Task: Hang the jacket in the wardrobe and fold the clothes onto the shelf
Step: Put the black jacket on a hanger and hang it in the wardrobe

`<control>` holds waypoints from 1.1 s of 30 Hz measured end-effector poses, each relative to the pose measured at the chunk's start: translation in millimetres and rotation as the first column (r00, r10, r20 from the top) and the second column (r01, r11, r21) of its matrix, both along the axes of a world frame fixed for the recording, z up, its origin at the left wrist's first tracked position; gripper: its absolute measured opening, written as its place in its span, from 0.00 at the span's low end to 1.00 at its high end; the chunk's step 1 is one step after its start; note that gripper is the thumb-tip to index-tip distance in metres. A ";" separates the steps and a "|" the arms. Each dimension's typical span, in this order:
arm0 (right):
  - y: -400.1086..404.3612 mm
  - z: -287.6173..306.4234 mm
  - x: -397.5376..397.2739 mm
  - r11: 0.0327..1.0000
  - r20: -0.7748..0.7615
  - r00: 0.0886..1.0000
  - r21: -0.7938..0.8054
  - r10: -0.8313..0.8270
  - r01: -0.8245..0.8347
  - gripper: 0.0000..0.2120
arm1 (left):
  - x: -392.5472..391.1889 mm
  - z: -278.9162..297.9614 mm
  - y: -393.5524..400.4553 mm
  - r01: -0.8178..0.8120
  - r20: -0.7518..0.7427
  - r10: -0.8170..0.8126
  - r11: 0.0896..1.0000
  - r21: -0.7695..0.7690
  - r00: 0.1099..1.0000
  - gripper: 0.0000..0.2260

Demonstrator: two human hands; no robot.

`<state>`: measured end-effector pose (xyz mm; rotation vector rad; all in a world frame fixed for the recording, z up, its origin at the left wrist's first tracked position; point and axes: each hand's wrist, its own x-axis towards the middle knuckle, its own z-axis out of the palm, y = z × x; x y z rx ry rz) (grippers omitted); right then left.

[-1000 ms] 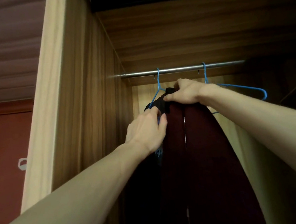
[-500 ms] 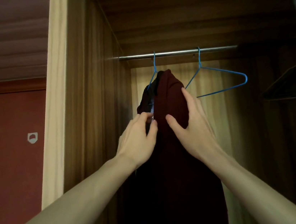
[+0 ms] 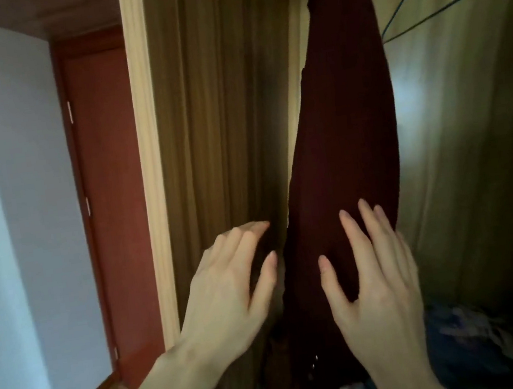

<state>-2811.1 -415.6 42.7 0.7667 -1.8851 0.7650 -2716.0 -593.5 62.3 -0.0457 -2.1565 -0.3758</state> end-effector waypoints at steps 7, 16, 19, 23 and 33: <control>-7.9 -83.3 47.7 0.975 0.144 0.973 0.107 0.178 -0.194 0.29 | 89.8 -95.4 -7.5 -0.228 0.121 0.221 0.972 0.051 0.968 0.18; -109.1 -107.0 124.7 0.805 0.258 0.815 0.173 0.519 -0.567 0.31 | 210.8 -135.6 -73.3 -0.569 0.196 0.547 0.818 0.079 0.814 0.20; -157.3 -111.9 164.5 0.739 0.268 0.775 0.240 0.573 -0.630 0.32 | 261.9 -141.5 -99.7 -0.674 0.199 0.648 0.728 0.124 0.736 0.20; -219.0 -115.4 223.2 0.666 0.264 0.719 0.270 0.643 -0.695 0.33 | 335.9 -149.4 -136.7 -0.779 0.209 0.750 0.610 0.145 0.627 0.21; -360.3 -120.6 405.9 0.426 0.234 0.472 0.221 0.850 -0.877 0.31 | 530.3 -171.9 -222.8 -0.906 0.191 0.891 0.377 0.193 0.412 0.20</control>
